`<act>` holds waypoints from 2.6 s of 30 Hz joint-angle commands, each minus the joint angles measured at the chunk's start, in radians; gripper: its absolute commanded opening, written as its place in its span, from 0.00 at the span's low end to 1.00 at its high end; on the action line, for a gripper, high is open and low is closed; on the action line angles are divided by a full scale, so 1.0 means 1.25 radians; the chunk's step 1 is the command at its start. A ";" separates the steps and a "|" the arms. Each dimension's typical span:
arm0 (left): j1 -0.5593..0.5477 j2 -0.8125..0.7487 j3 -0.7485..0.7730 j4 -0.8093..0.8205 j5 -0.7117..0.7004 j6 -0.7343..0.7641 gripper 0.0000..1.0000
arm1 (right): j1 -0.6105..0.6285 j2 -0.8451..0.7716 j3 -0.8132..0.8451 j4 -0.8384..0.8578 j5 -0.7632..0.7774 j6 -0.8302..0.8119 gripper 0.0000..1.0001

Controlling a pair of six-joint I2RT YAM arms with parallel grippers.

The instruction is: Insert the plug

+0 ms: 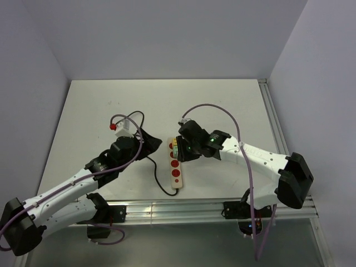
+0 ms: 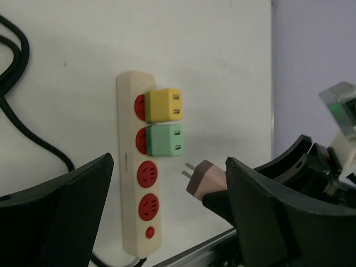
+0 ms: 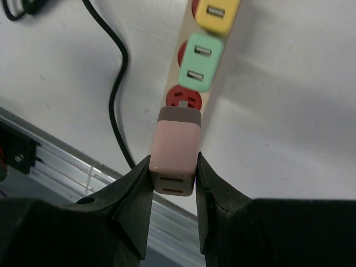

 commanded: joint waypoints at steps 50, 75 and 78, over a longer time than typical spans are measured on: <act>0.005 0.302 -0.254 0.426 0.189 0.023 0.69 | -0.112 0.362 0.263 -0.261 -0.172 -0.024 0.00; -0.026 0.297 -0.314 0.477 0.152 -0.005 0.54 | 0.018 0.421 0.191 -0.124 0.071 0.123 0.00; -0.027 0.243 -0.319 0.437 0.130 0.007 0.54 | 0.020 0.414 0.194 -0.129 0.086 0.118 0.00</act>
